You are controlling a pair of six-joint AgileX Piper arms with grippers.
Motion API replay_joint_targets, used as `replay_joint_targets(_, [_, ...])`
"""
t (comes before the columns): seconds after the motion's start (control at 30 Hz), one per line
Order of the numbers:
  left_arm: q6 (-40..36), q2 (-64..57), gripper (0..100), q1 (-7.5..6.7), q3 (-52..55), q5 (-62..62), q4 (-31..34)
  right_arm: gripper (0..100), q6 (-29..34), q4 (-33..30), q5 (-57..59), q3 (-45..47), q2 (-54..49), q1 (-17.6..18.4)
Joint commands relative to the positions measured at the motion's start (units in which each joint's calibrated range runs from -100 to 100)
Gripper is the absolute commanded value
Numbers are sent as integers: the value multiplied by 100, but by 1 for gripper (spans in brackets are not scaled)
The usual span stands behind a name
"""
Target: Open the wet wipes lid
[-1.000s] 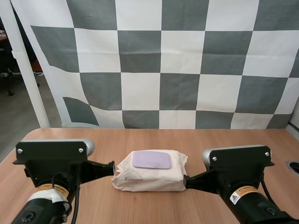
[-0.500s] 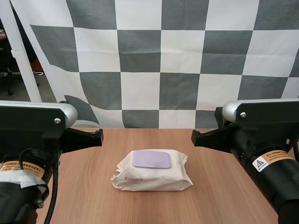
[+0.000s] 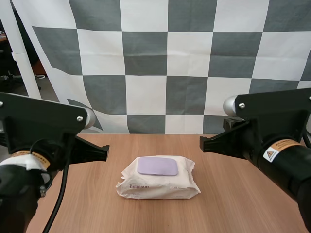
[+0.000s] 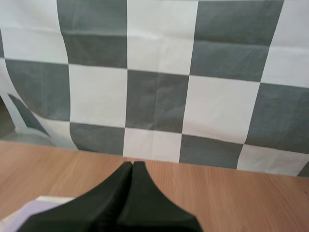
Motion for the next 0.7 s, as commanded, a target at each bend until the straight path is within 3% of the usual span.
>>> replay_joint_targets(0.0, [39,617,0,0,-265,335,-14,0,-331,22,1416,-497,626,4])
replay_joint_targets(0.1, [272,924,0,0,-403,272,-51,0,-767,224,1915,-955,1128,4])
replay_joint_targets(0.3, [1399,1544,0,0,-264,230,-778,0,-1787,914,2319,-1223,1882,4])
replay_joint_targets(0.4, [1685,1940,0,0,-143,230,-918,0,-1824,810,2319,-1223,2174,4])
replay_joint_targets(0.47, [1905,2182,6,0,-67,230,-918,0,-1835,599,2319,-1223,2318,4])
replay_joint_targets(0.5, [2015,2268,14,0,-43,230,-918,11,-1835,520,2319,-1223,2367,4])
replay_joint_targets(0.57, [2169,2438,36,0,-15,230,-918,48,-1835,369,2319,-1223,2449,4])
replay_joint_targets(0.63, [2292,2605,74,0,-15,230,-918,89,-1943,319,2319,-1223,2492,4])
replay_joint_targets(0.67, [2365,2684,93,0,-15,247,-918,100,-2037,303,2319,-1223,2511,4])
